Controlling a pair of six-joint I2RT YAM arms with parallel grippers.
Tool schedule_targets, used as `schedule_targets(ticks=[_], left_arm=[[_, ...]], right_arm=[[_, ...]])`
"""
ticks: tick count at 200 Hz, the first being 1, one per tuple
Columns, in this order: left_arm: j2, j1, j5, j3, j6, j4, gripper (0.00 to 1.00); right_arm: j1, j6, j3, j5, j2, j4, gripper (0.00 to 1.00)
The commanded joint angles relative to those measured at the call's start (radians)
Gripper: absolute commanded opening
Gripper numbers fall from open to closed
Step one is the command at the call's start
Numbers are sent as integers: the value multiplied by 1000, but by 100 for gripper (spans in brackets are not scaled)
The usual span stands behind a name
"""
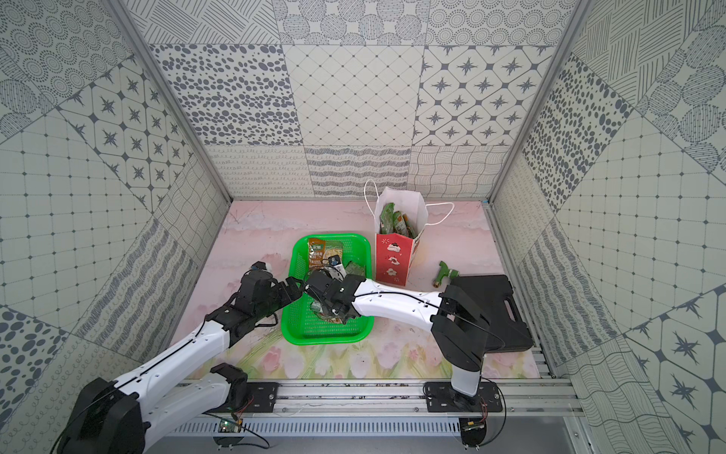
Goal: Place the condiment packets inside the bag
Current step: Adjust the condiment packet in the storage box, then pick up the condiment packet from the storage box.
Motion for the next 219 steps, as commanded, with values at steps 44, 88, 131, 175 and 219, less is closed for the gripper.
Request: schedule_targets(ticks=[44,88,131,175,219], left_arm=[[-18,5,14,3,15,28,95],[-24,3,14,4,16,25,95],[-31,4,17,3,18,23,95],[-52,4,12,3,20,13,95],[-63,5,10,5,23,10,95]], right_arm=[[12,412,-66,-64,17,76,97],[14,591,-105,-28,37,87,97],[8,670,-124,13,77,160,97],[-3,677,-170,105,71,291,96],[-44,567,-245,145,57,495,92]])
